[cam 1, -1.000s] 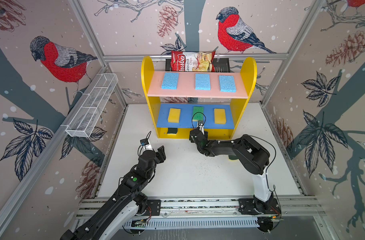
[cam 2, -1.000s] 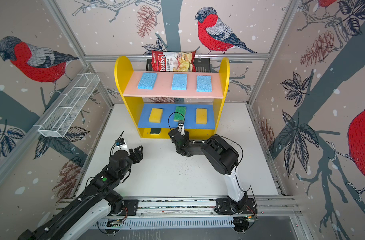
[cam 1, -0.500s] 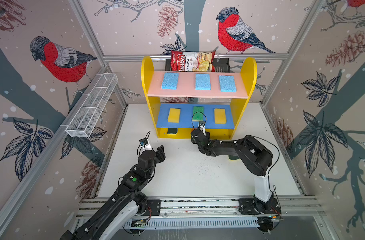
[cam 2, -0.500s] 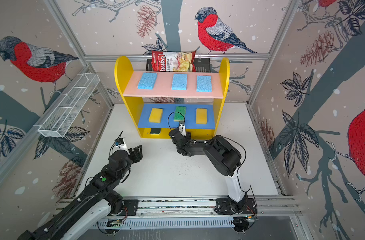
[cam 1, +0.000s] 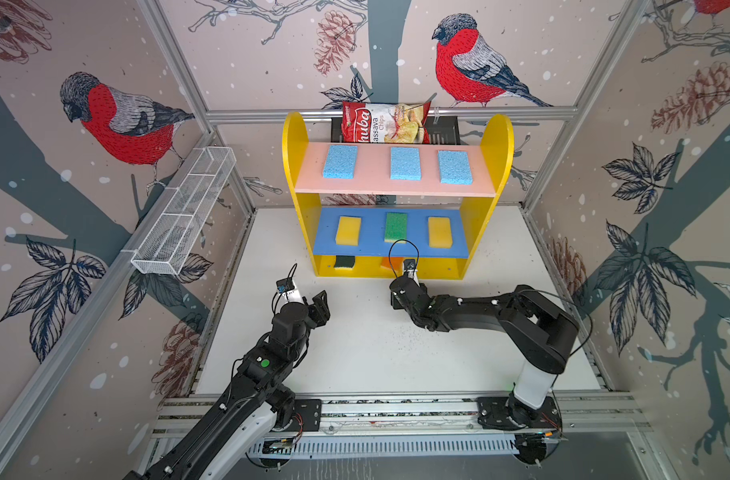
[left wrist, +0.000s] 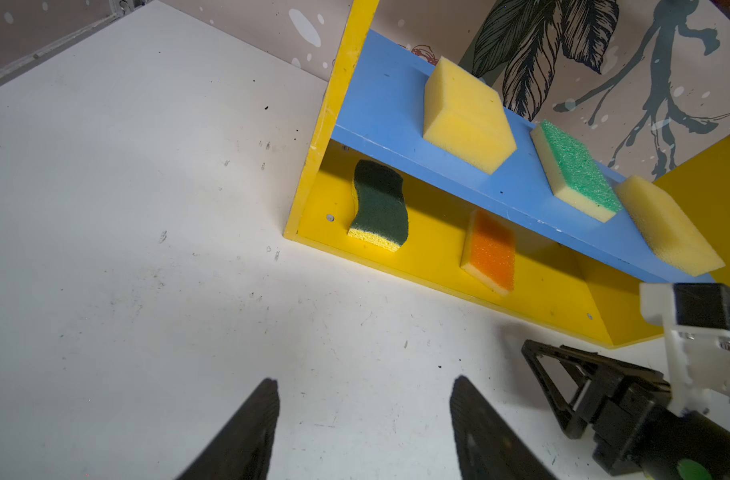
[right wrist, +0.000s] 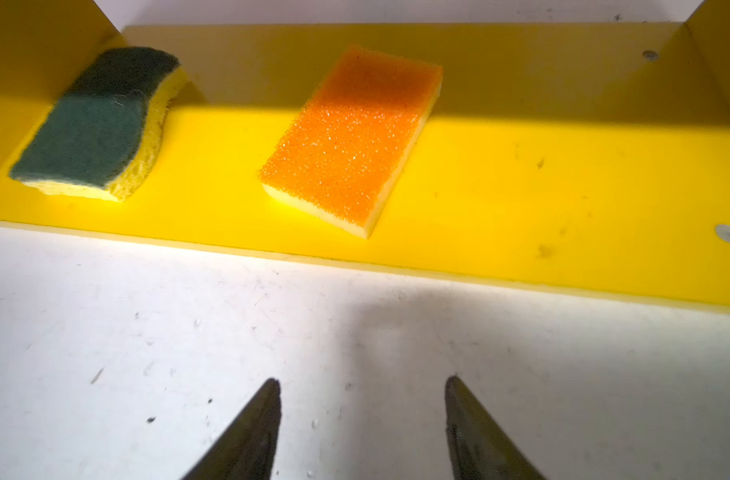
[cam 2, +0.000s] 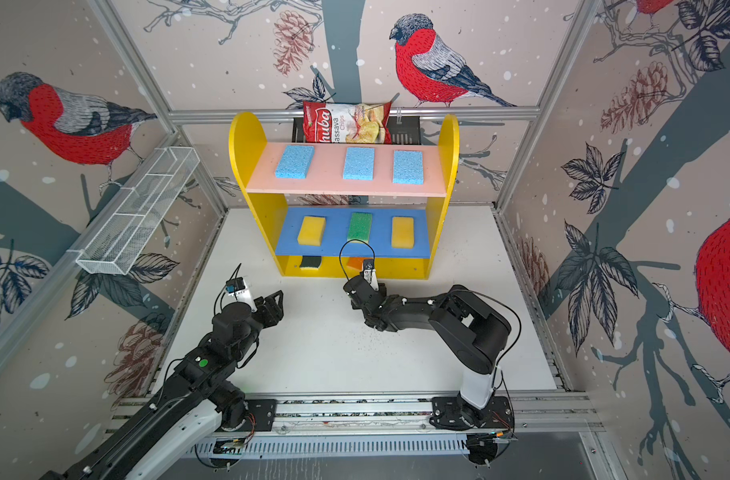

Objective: Place and organize the cleaning sponges onto the shelf
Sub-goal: 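Open the right gripper to release the orange sponge beside the green sponge, then draw the right gripper back and nudge the orange sponge upright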

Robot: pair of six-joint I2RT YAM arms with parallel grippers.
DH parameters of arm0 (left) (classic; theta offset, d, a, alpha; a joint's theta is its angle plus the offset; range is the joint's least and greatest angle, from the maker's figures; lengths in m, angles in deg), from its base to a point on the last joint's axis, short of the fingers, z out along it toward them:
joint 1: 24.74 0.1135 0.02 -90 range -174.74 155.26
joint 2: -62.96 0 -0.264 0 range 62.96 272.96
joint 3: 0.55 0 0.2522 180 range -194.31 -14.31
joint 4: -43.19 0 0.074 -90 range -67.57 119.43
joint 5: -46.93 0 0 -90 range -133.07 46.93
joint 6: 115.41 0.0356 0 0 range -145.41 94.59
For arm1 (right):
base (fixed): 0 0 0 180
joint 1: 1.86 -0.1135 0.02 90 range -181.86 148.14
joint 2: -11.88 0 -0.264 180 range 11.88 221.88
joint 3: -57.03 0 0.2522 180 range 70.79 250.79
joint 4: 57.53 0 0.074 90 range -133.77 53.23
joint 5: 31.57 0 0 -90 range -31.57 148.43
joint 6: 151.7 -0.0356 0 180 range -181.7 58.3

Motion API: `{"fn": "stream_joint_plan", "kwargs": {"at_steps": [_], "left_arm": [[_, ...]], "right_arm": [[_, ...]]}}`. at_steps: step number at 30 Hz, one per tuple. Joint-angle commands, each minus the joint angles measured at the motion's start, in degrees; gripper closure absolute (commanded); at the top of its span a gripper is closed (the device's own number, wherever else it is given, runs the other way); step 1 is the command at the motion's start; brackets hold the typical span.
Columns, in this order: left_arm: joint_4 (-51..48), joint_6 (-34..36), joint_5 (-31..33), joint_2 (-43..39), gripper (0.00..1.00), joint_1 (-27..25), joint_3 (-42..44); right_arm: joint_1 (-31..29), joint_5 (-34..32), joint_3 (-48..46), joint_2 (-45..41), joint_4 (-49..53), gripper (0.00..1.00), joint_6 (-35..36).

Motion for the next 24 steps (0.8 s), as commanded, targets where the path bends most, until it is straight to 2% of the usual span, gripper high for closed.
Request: {"fn": "stream_joint_plan", "kwargs": {"at_steps": [1,5,9,14,24], "left_arm": [[0.94,-0.43,-0.83,-0.54,0.34,-0.07,1.16],[1.87,-0.76,-1.52,-1.07,0.35,0.00,2.37],[2.27,-0.62,-1.33,-1.34,0.35,-0.04,2.84],[3.49,-1.20,-1.67,-1.42,0.35,-0.08,3.82],[5.08,-1.50,-1.80,-1.02,0.35,-0.03,4.84]], "right_arm": [[0.49,6.52,-5.56,-3.12,-10.92,0.52,-3.63],[1.67,10.55,-12.59,-6.17,-20.89,0.68,-7.49],[2.17,10.40,-15.12,-7.17,-24.66,0.77,-8.27],[4.98,14.90,-19.64,-5.97,-35.31,0.90,-11.95],[5.64,19.03,-19.16,-0.95,-43.62,0.96,-11.90]]}}
